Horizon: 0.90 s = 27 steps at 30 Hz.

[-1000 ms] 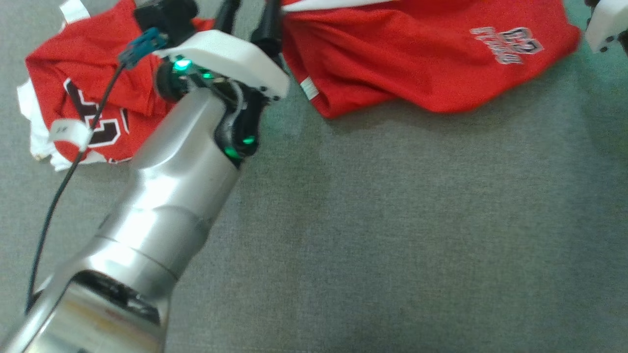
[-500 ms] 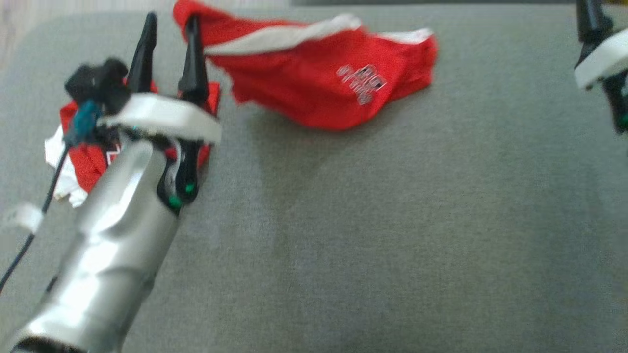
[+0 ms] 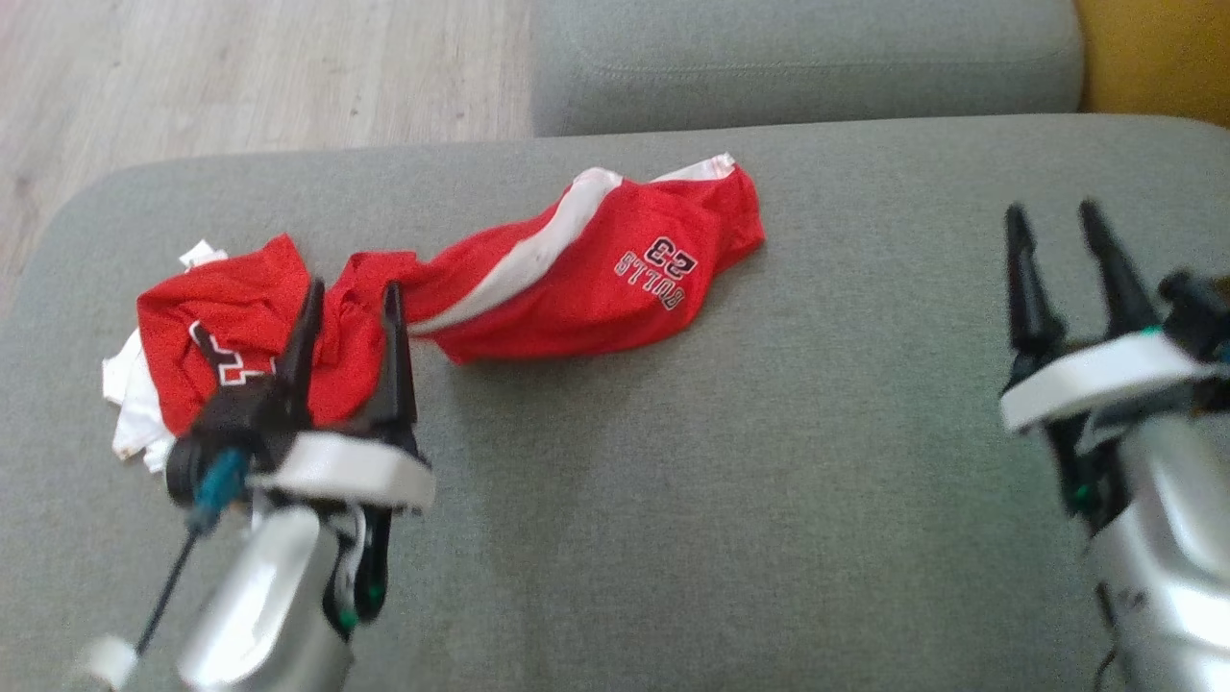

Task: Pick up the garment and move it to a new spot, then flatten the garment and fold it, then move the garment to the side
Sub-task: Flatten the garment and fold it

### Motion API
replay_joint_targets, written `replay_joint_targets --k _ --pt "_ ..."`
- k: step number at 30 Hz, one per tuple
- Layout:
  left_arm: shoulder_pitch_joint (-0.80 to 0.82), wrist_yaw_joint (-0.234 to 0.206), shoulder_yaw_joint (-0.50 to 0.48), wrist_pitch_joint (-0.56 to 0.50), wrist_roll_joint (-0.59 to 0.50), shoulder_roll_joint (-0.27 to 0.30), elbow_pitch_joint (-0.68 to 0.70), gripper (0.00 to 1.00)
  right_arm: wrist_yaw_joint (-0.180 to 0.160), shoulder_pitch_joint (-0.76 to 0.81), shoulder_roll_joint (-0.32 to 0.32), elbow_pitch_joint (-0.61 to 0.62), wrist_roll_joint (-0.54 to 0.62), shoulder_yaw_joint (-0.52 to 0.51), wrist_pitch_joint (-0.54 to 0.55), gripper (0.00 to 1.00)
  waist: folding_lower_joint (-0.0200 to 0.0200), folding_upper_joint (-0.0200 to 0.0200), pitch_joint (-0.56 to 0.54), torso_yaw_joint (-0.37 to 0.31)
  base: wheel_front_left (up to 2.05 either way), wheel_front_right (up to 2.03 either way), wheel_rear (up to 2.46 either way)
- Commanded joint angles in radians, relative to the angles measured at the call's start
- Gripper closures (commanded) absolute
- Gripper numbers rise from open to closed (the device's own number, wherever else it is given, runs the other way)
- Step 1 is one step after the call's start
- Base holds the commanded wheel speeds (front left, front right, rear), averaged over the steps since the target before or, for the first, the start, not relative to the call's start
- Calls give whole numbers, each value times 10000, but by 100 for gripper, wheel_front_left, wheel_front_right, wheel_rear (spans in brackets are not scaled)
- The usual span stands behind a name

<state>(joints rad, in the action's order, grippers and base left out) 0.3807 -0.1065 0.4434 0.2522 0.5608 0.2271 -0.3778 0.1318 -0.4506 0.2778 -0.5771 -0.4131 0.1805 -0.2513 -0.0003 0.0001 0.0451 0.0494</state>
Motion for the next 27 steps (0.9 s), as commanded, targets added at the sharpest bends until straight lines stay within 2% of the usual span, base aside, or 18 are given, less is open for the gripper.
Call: replay_joint_targets --k 1,7,12,18,27 --pt "133 -20 -570 94 -219 110 418 0 -11 42 -219 513 159 -30 -104 0 3 -1 -88 -70 0 0 0" --pt "-1162 238 -1408 94 -1047 -423 845 0 -11 1522 -1503 1366 844 -775 -104 0 3 -1 -261 -204 0 0 0" --pt "-1850 612 -1975 95 -1808 -905 1023 0 -11 2406 -2029 1727 1255 -970 -104 0 3 -1 -259 -285 0 0 0" --pt "-2277 1088 -2570 95 -2420 -1418 1155 0 -11 2902 -2241 1864 1352 -843 -104 0 3 -1 -232 -333 0 0 0" --pt "-2235 1558 -2940 95 -2946 -1679 1075 0 -11 2828 -2271 2015 1210 -921 -105 0 3 -1 -164 -248 0 0 0"
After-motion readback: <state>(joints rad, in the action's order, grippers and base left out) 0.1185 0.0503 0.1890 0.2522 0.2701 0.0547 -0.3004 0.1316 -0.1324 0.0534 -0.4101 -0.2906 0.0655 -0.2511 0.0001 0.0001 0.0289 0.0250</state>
